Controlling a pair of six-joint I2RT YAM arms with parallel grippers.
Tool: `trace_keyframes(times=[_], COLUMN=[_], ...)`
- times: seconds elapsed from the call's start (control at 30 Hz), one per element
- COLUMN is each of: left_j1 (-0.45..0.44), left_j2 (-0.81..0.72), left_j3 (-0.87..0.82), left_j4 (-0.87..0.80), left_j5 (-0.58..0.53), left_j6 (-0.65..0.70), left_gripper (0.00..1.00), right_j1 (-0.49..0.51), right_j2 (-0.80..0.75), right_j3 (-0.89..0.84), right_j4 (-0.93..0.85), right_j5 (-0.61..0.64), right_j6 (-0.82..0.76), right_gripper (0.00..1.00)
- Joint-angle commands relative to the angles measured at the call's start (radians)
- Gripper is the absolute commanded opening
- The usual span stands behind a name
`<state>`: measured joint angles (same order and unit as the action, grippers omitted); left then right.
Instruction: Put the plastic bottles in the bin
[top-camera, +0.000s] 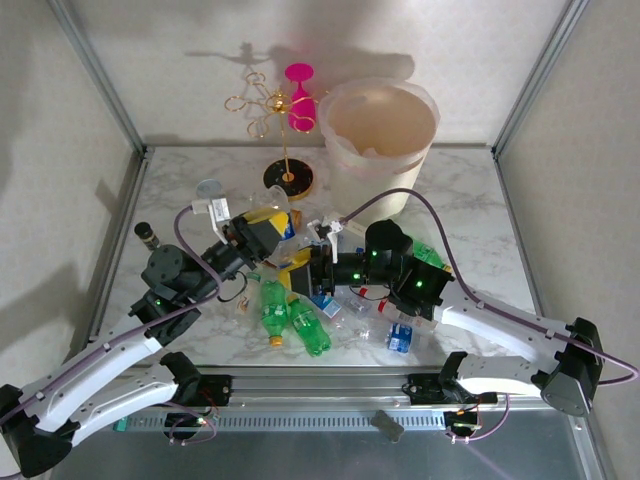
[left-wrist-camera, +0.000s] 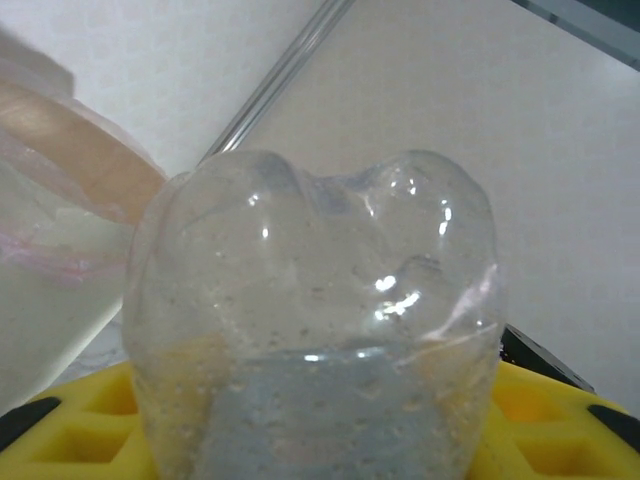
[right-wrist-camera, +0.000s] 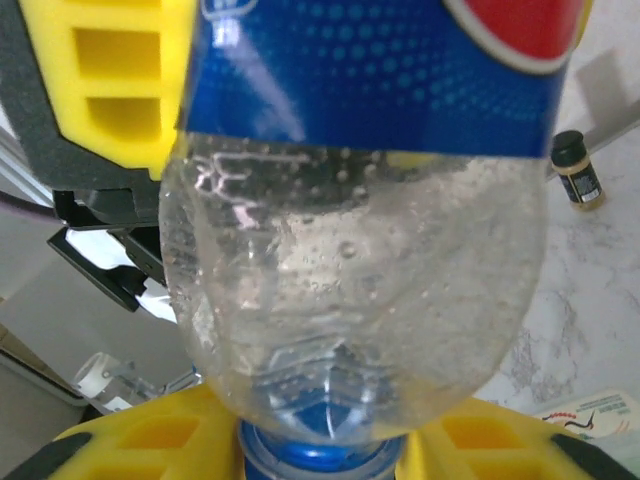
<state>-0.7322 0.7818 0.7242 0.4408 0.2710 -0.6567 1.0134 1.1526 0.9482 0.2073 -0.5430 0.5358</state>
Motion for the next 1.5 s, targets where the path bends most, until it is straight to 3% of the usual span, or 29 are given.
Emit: trace_keyframes(times=[0.0,0.2,0.27,0.33,0.43,0.47,0.6,0.73,0.9,1.07,1.3,1.47], left_j1=[-0.017,-0.030,-0.029,-0.029,-0.030,-0.030,-0.029,-0.030,-0.030,-0.030,-0.029,-0.024], left_j2=[0.004,-0.006,-0.011,-0.015,-0.037,-0.049,-0.101,-0.084,-0.011,0.044,0.061,0.086], left_j3=[0.010,0.015,0.025,0.048,0.104,0.121,0.182,0.206,0.198,0.202,0.181,0.169], left_j4=[0.038,0.013,-0.008,-0.050,-0.172,-0.209,-0.372,-0.496,-0.568,-0.601,-0.589,-0.583], left_j5=[0.031,0.017,0.015,0.010,-0.049,-0.087,-0.296,-0.432,-0.436,-0.486,-0.528,-0.513], left_j6=[0.004,0.023,0.031,0.055,0.121,0.144,0.266,0.348,0.369,0.357,0.342,0.327], left_gripper=[0.45,0.51,0.60,0.78,0.98,1.00,1.00,0.99,0.98,0.97,0.98,0.99], right_j1=[0.009,0.010,0.010,0.009,0.009,0.009,-0.038,-0.200,-0.433,-0.556,-0.620,-0.629], right_j2=[0.003,-0.018,-0.033,-0.049,-0.076,-0.087,-0.133,-0.152,-0.022,0.215,0.567,0.720], right_j3=[0.014,0.000,-0.007,-0.008,0.004,0.012,0.071,0.168,0.397,0.652,1.048,1.184], right_j4=[0.066,0.063,0.050,0.020,-0.055,-0.090,-0.256,-0.435,-0.638,-0.771,-0.952,-1.038], right_j5=[-0.012,0.023,0.045,0.084,0.166,0.207,0.376,0.538,0.655,0.715,0.710,0.717], right_j6=[0.003,0.008,0.004,-0.004,-0.028,-0.041,-0.082,-0.088,-0.130,-0.214,-0.276,-0.296], right_gripper=[0.30,0.06,0.02,0.00,0.00,0.00,0.00,0.00,0.00,0.00,0.00,0.00])
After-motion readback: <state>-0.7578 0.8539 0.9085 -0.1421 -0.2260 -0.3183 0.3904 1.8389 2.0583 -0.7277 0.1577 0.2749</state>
